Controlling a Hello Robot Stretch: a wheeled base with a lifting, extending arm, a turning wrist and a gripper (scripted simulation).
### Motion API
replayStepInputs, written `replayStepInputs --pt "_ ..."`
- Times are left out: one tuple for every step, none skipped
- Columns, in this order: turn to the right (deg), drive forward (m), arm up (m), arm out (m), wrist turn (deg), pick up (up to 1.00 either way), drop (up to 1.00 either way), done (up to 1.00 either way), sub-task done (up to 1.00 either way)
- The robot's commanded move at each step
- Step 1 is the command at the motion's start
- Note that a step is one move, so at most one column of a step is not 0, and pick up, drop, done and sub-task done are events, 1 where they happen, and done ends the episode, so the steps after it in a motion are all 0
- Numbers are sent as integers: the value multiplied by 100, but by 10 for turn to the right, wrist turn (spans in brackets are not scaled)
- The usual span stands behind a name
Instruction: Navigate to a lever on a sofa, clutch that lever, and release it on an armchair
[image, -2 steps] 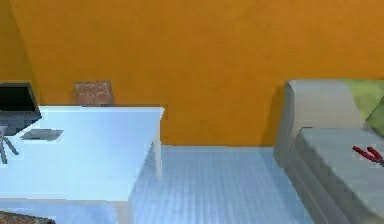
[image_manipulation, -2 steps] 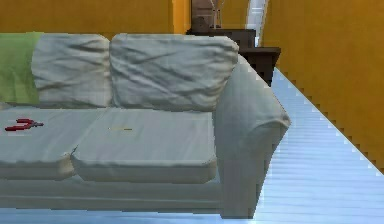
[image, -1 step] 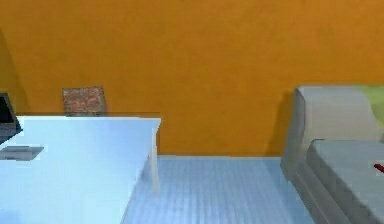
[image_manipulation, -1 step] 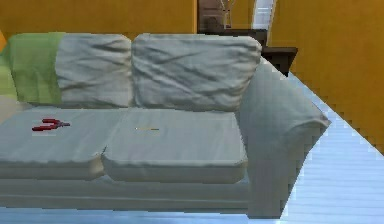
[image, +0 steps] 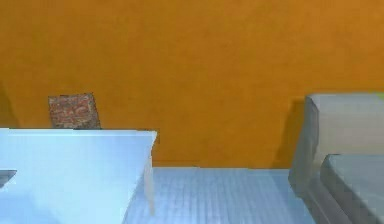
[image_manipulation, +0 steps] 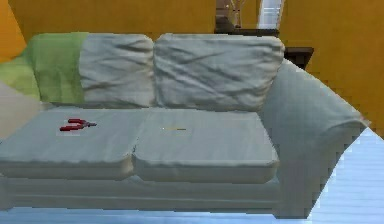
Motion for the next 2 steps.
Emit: replayStepInputs --pt "450 0 0 0 0 0 0 0 0" --pt "450 0 0 0 0 0 0 0 0"
